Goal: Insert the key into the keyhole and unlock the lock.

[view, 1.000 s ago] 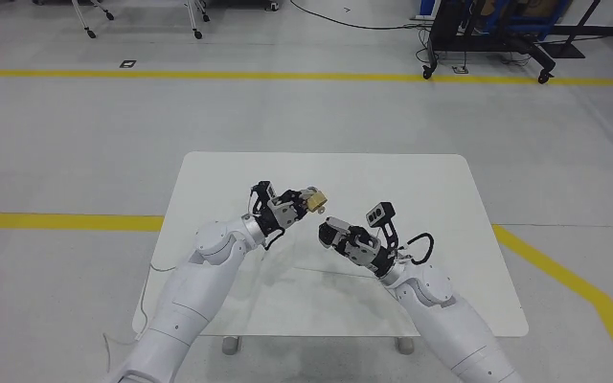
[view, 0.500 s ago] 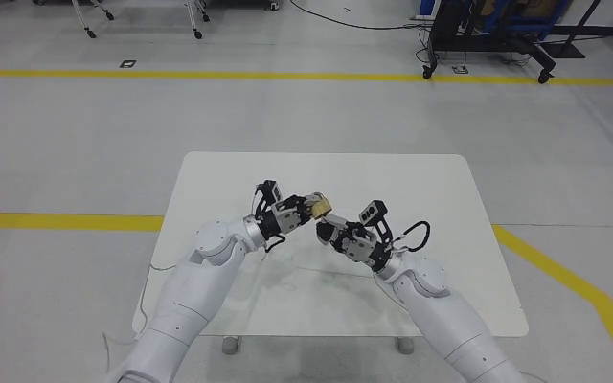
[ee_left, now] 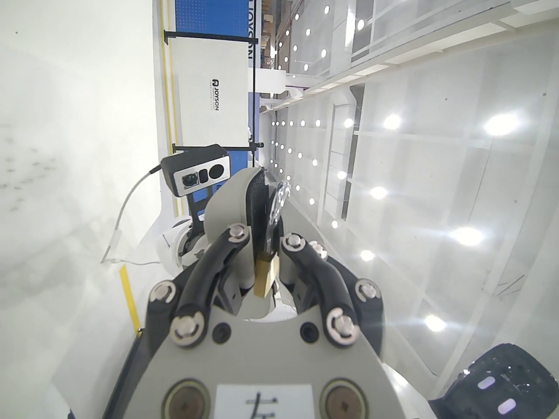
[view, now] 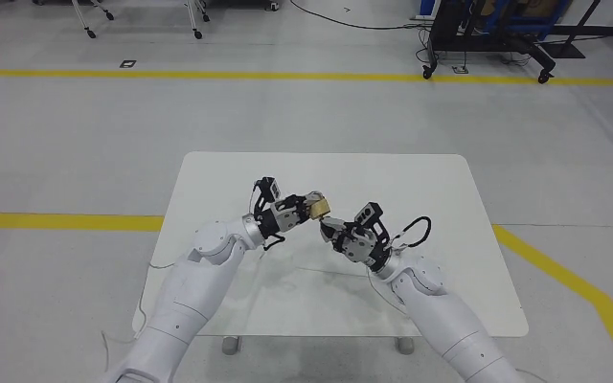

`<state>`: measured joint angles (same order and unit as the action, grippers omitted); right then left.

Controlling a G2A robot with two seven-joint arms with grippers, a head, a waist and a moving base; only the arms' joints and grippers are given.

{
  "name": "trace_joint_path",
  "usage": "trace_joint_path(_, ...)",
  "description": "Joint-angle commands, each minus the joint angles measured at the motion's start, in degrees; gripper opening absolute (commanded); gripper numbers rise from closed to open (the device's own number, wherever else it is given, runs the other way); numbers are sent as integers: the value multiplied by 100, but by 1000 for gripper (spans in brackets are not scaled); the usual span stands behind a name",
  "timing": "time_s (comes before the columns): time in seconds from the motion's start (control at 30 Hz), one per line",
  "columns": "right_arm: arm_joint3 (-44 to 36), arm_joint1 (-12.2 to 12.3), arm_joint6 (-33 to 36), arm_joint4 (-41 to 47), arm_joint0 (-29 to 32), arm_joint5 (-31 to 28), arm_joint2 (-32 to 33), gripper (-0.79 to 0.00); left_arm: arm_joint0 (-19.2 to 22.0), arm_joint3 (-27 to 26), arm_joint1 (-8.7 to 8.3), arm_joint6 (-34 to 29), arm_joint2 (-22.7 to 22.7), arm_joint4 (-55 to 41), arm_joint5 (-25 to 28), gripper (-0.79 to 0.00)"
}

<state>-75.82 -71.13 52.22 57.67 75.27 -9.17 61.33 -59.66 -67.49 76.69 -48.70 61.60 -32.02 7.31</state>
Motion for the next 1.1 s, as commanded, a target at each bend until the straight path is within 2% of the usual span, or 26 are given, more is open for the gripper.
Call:
trace_joint_path(0.0,22,-19,88,287,10,114,8,-785,-16,-63,-17,178,-34,503,335,-785)
trace_joint_path(0.13,123,-70,329,820,12,385,-20,-785,-158,-258,-29,623,-75,1132,960,-785)
trace_joint_path(0.27,256,-113,521,1152,-19,553,-35,-785,-284,-429,-35,823,-24,1209,1308,-785)
trace_joint_path(0.5,310,-129,743,1126,-40,661,3,-785,-420,-562,-52,967,96,1111,1457,-785)
trace_joint_path(0.53,303,-120,783,1011,-47,637,20,-489,-422,-556,-53,1041,119,1112,1434,-785)
trace_joint_path(0.6,284,-106,804,822,-40,616,40,-246,-431,-569,-50,1142,122,1143,1417,-785)
trace_joint_path(0.67,252,-83,775,589,-23,555,95,-40,-437,-571,-49,1235,139,1166,1383,-785)
trace_joint_path(0.7,218,-68,763,494,-1,530,139,0,-442,-574,-48,1301,146,1193,1361,-785)
trace_joint_path(0.87,-70,92,687,-236,234,448,625,0,-438,-577,-50,1664,124,1619,1147,-785)
trace_joint_path(1.0,-545,300,220,-1254,631,183,1390,0,-379,-537,-43,1938,-116,2521,732,-785)
trace_joint_path(1.07,-951,385,131,-1314,937,114,1858,0,-334,-520,-28,2065,-292,2995,477,-785)
